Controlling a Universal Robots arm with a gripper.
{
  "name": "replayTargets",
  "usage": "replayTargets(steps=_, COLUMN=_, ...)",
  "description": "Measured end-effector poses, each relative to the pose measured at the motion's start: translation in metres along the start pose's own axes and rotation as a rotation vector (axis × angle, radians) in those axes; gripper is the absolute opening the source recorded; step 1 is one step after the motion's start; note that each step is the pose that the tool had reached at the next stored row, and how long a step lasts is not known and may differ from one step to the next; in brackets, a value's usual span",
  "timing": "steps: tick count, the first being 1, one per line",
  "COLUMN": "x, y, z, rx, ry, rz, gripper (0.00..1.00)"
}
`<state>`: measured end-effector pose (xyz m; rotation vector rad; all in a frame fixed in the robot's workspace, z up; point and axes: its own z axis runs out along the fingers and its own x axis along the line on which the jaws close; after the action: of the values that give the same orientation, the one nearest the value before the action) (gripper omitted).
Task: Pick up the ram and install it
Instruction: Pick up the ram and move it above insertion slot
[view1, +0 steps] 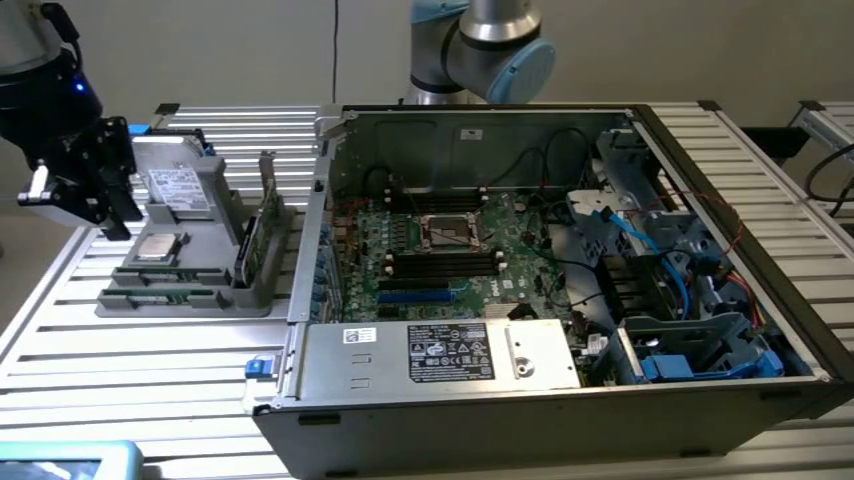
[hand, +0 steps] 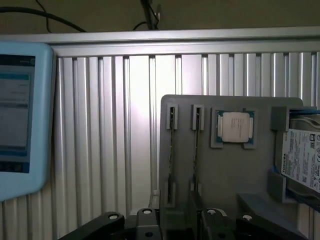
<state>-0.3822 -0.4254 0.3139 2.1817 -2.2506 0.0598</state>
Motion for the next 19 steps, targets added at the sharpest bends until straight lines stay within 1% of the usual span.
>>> replayTargets(steps=16, x=0.000, y=0.0005, z=0.0291, rx=-0.0001, ry=0.0000, rz=0.000, gripper=0.36)
replayTargets(steps=19, x=0.000, y=-0.0019, z=0.0346, rx=-0.0001, ry=0.0001, rz=0.000, gripper=0.36)
